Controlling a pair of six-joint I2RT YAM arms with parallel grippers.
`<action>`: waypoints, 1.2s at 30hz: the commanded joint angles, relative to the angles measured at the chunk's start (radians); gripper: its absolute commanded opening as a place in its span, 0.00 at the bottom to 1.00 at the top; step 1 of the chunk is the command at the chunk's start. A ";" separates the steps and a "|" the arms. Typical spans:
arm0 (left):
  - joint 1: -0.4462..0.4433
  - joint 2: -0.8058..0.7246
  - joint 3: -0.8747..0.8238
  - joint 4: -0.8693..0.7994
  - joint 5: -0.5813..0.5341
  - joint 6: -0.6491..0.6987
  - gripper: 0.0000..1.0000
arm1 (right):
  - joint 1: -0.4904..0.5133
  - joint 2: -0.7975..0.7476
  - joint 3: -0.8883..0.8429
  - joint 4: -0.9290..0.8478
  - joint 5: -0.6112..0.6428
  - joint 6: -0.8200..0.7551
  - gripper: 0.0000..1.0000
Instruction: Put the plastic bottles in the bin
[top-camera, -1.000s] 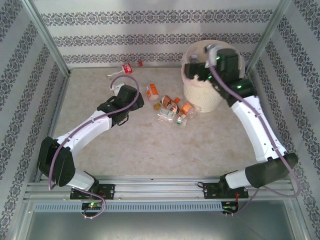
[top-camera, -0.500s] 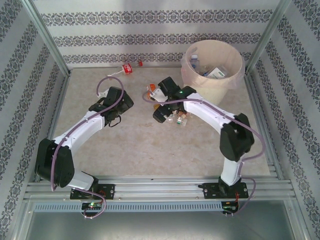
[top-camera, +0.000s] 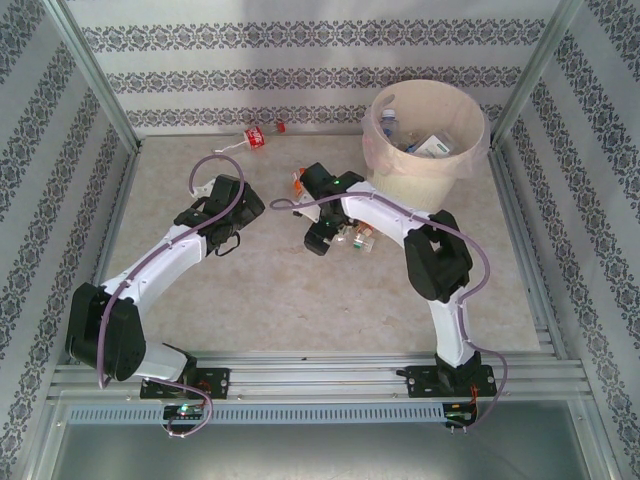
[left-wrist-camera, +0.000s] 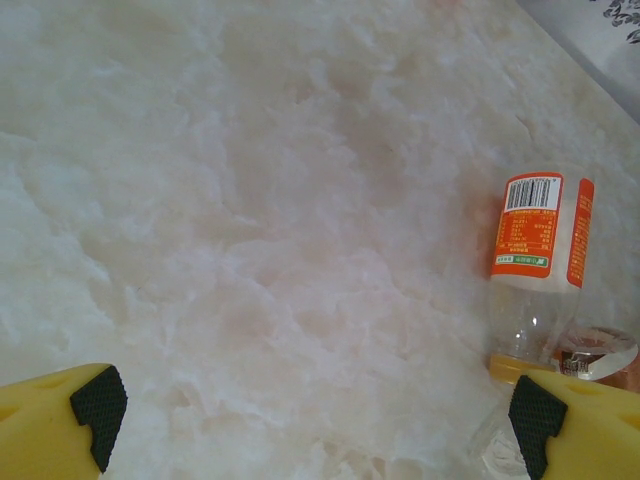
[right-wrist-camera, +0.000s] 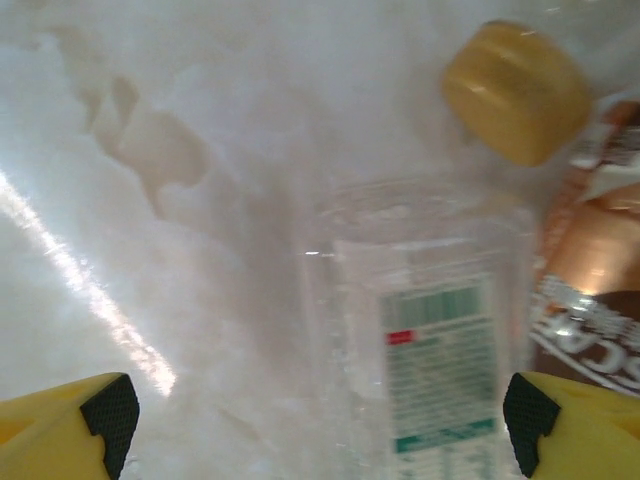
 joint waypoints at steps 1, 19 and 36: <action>0.010 0.004 0.001 -0.029 -0.014 -0.013 1.00 | 0.011 0.026 0.018 -0.052 -0.012 -0.007 0.94; 0.010 0.038 0.015 -0.029 0.003 -0.012 0.99 | 0.014 0.135 0.055 -0.011 0.127 0.007 0.84; 0.010 0.074 -0.005 0.141 0.171 0.056 1.00 | -0.091 -0.288 0.043 0.059 -0.146 0.122 0.57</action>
